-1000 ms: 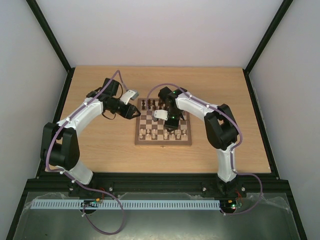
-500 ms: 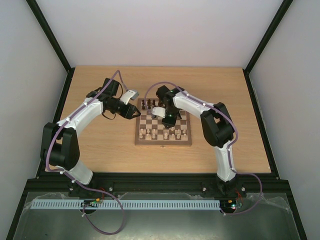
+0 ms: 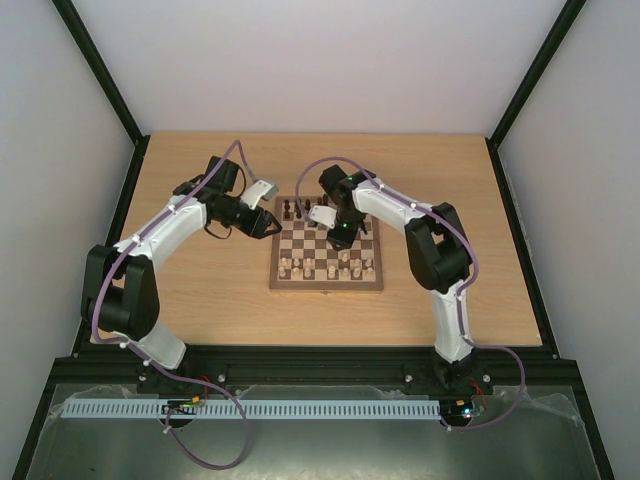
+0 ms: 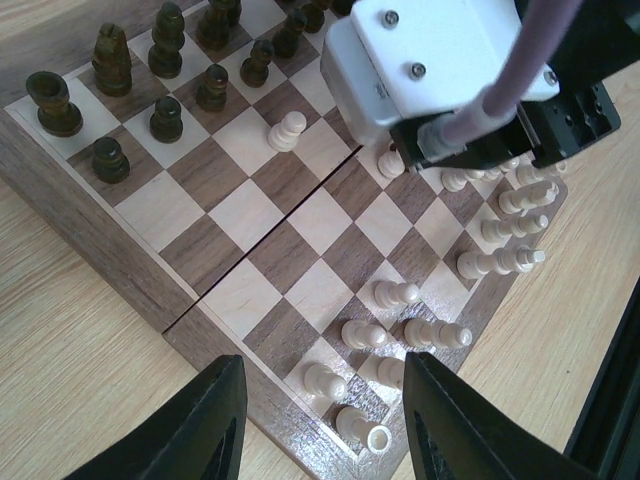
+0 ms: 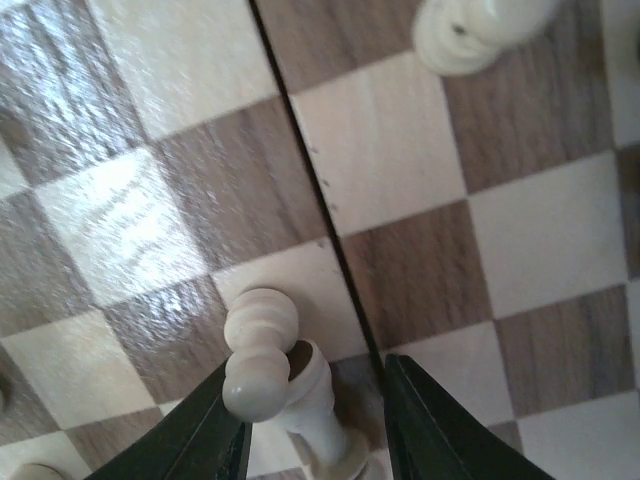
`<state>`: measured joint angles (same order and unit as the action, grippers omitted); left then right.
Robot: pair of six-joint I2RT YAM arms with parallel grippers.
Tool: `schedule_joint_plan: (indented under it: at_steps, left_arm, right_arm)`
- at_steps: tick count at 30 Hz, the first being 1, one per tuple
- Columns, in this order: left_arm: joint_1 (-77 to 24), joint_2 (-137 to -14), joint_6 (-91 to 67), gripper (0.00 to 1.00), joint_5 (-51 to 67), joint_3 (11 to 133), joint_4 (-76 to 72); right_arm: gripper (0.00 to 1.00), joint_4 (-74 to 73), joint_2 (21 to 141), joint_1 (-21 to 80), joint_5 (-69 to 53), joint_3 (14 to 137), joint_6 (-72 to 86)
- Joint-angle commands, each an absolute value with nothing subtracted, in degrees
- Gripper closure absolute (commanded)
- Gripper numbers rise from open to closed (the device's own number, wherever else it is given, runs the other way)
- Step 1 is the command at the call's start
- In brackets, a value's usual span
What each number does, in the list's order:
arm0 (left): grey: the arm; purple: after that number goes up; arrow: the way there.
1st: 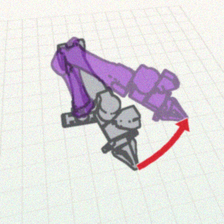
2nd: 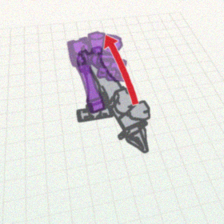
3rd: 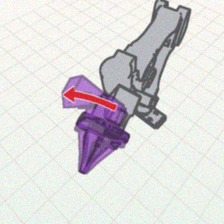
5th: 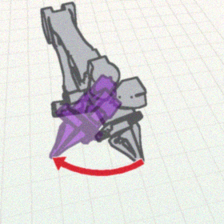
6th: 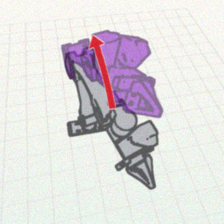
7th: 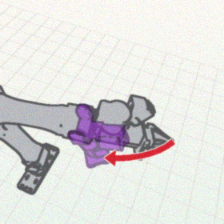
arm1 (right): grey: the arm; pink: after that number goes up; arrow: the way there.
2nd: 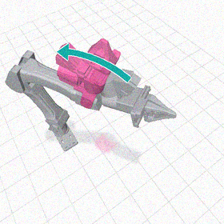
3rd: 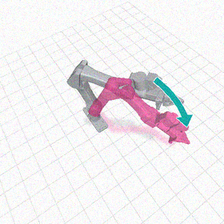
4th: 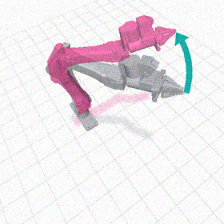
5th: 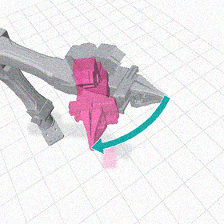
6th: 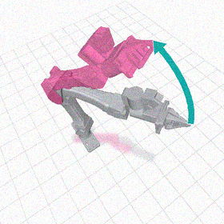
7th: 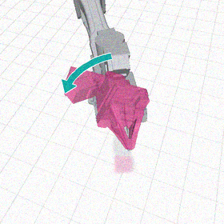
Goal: Set up the chess pieces on the board
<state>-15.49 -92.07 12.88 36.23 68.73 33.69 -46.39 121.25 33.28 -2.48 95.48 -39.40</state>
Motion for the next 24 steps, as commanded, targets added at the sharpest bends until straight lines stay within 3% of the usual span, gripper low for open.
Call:
schedule_joint_plan:
  at_steps: [1, 18, 24]
  left_arm:
    - [-15.91, -92.40, 14.17, 0.54, 37.76, 69.08, 34.01]
    - [-17.97, -97.68, 19.33, 0.54, 45.02, 74.03, 36.56]
    - [-19.29, -98.46, 22.62, 0.55, 44.17, 74.22, 36.99]
  right_arm:
    - [0.63, -47.64, 120.15, 31.35, -2.22, 93.80, -38.50]
    - [0.62, -45.82, 115.87, 28.25, -6.67, 83.39, -41.35]
    - [0.70, -42.92, 114.58, 27.31, -5.65, 80.64, -41.31]
